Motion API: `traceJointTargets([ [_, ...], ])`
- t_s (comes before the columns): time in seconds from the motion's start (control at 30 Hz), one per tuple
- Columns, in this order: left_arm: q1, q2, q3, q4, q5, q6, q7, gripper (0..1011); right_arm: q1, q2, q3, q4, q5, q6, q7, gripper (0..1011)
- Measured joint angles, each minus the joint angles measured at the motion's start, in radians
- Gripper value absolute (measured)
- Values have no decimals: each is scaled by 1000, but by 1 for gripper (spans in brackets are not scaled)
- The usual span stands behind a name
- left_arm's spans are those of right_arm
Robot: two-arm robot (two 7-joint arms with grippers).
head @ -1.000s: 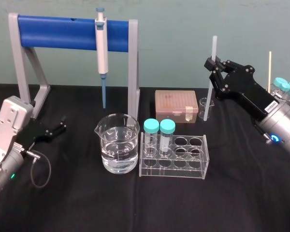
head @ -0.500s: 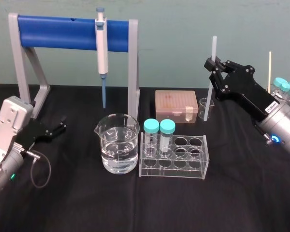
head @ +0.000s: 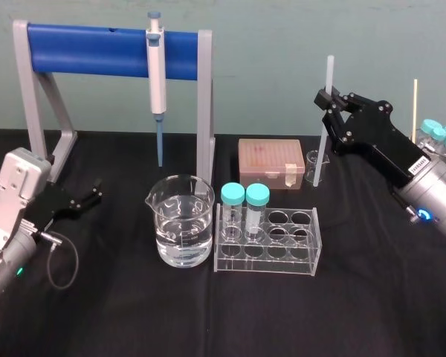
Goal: Pick up the stirring rod with one hand, then place it down.
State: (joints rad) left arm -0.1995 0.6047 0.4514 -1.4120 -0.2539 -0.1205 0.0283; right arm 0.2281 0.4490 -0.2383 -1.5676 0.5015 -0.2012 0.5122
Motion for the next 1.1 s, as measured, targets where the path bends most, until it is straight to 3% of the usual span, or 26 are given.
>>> traceJointTargets([
  [0.67, 0, 0, 0, 0, 0, 0, 0, 1000, -3, 1, 1, -5, 2, 1, -1, 68],
  [1.1, 0, 0, 0, 0, 0, 0, 0, 1000, 6, -17, -27, 60, 4, -12, 21, 68],
])
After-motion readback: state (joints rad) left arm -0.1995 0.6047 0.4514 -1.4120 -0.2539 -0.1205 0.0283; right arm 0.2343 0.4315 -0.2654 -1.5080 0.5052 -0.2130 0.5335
